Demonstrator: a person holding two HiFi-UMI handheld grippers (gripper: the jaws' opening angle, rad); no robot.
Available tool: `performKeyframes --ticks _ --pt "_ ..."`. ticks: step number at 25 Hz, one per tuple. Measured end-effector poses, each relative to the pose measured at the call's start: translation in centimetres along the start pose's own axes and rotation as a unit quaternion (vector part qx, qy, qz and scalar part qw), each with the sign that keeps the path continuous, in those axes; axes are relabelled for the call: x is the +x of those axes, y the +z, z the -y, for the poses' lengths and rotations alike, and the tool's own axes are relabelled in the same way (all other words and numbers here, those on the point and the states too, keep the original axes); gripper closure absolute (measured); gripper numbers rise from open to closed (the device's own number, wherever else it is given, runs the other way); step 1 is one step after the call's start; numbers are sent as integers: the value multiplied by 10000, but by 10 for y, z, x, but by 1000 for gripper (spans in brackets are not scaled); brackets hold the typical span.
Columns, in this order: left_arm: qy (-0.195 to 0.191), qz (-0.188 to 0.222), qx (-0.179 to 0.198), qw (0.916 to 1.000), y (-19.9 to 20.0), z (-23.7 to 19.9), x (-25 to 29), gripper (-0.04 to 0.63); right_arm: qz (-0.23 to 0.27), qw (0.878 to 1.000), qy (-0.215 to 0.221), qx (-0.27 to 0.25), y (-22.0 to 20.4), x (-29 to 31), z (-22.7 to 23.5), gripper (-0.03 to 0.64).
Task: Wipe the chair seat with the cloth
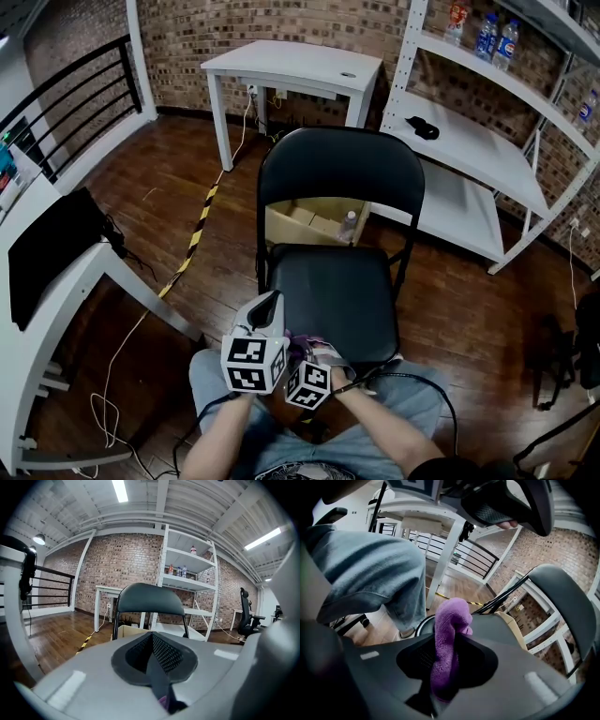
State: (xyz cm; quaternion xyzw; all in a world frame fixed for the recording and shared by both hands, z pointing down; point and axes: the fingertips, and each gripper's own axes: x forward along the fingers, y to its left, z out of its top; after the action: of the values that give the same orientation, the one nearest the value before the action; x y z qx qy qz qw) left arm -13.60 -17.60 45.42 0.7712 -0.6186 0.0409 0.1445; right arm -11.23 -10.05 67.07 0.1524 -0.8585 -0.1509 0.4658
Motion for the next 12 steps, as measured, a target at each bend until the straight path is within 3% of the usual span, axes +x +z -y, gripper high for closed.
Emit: performKeyframes --ticks 8,12 --pt "-7 45 -4 10000 5 1 -3 592 94 9996 -100 -235 5 -9 9 514" --pt "24 182 -80 9998 17 -7 -6 592 385 9973 -572 -247 24 -27 68 514"
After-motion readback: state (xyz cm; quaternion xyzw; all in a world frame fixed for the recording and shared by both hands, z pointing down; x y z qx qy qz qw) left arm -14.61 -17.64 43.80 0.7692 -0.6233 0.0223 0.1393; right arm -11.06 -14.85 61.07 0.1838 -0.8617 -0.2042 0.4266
